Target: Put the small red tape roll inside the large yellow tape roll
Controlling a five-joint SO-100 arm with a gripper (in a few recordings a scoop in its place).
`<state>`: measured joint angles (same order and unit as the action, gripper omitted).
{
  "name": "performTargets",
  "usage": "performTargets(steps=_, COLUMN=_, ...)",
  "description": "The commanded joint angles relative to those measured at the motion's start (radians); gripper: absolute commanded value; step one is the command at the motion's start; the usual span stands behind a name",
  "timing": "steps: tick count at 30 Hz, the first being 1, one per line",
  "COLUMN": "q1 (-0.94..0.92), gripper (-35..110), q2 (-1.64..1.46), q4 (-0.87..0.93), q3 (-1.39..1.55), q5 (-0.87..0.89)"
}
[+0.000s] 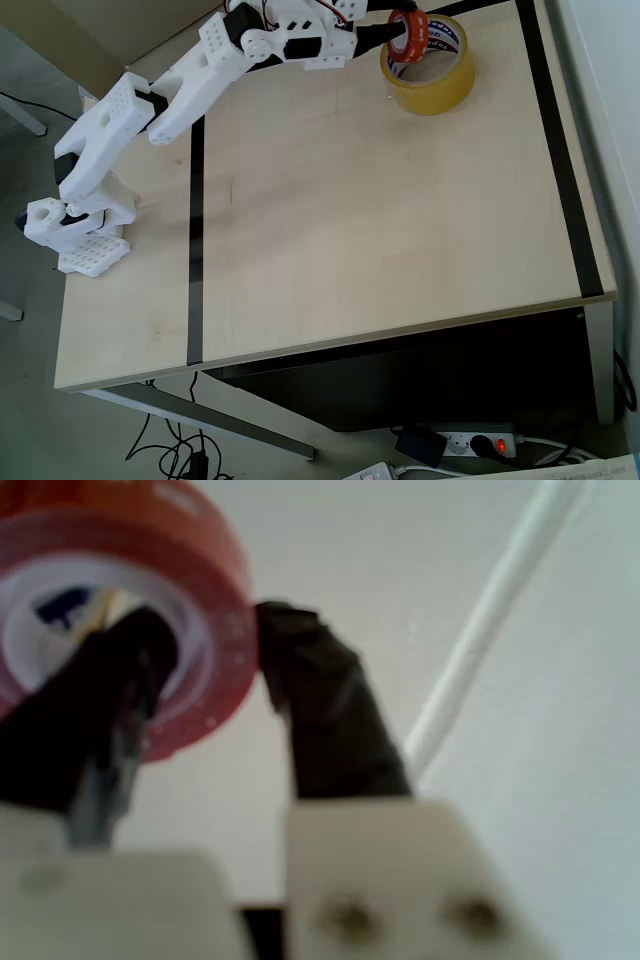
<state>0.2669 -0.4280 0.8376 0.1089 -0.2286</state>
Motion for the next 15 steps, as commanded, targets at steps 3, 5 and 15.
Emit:
performTargets(steps=3, q1=-0.008, gripper=11, q2=-0.066, q4=0.002, q3=-0.035, q5=0.028)
performTargets(steps=5, q1=-0.006, gripper=12, q2=-0.066, q4=0.011, q3=-0.037, q5=0.038)
performTargets(steps=15, q1=-0.018, gripper=6, q2=-0.078, q4=0.144, q3=-0.114, q5=0.043)
